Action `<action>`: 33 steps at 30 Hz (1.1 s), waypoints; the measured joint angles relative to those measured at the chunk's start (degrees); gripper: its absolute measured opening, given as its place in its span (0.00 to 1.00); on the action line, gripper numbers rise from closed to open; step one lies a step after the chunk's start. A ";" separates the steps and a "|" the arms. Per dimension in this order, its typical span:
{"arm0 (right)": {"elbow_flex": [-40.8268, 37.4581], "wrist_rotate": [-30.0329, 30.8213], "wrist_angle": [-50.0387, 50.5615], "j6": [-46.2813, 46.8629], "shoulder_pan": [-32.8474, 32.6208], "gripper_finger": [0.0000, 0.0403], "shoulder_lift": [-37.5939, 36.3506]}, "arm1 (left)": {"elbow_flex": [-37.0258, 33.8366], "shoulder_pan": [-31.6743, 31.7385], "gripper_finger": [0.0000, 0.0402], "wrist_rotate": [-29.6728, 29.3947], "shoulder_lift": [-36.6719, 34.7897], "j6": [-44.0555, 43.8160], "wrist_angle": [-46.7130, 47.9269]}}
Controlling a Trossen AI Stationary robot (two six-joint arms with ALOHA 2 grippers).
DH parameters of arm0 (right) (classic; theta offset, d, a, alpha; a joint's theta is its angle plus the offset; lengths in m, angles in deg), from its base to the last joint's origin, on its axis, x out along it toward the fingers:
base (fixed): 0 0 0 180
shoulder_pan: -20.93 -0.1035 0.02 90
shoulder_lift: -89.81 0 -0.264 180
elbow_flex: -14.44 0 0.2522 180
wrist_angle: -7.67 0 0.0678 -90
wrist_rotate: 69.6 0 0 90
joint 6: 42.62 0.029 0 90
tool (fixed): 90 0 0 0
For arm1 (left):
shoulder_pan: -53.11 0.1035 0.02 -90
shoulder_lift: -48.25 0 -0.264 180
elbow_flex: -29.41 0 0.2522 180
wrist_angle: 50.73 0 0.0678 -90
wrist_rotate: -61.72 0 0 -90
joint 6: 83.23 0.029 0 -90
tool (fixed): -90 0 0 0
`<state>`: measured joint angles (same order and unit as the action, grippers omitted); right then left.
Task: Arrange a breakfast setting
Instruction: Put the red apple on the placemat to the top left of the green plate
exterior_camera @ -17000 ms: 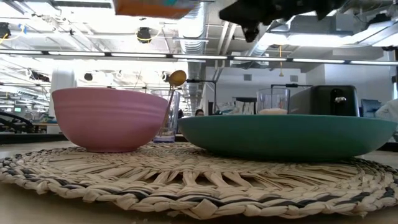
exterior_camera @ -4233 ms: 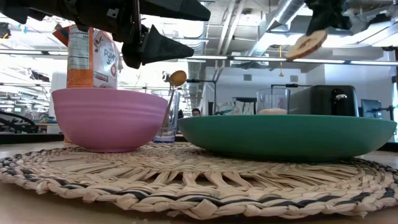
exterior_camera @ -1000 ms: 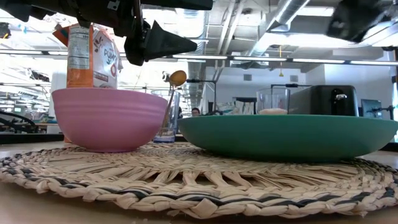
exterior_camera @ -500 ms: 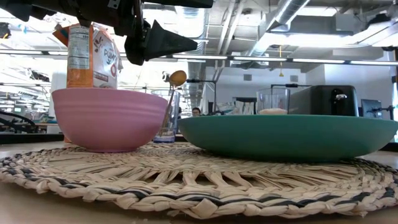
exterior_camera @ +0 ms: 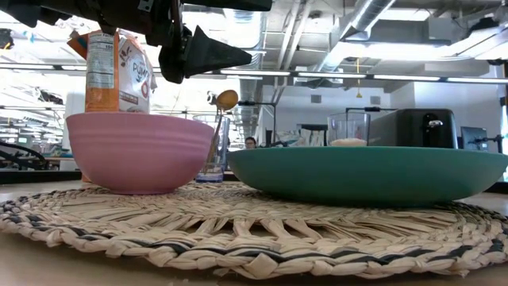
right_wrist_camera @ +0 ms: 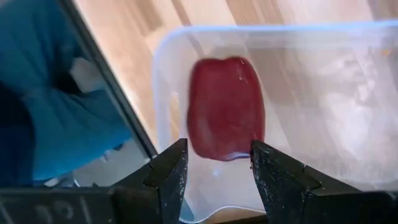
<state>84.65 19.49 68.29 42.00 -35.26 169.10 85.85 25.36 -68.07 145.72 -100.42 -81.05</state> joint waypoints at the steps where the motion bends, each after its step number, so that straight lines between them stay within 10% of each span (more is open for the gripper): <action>1: 0.00 -1.27 0.11 0.02 0.15 0.51 0.88 | 0.00 0.00 0.96 0.00 0.00 0.00 0.00; 8: 0.46 -8.76 1.03 -3.01 1.74 0.62 6.41 | -0.02 0.00 0.96 -0.28 0.00 -0.03 0.00; 33: -0.28 -6.63 2.94 -6.97 3.99 0.62 7.25 | -0.02 0.00 0.96 -1.14 0.00 -0.02 0.02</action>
<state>84.37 12.87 71.23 35.03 -31.27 176.36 85.83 25.36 -69.21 145.72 -100.45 -81.03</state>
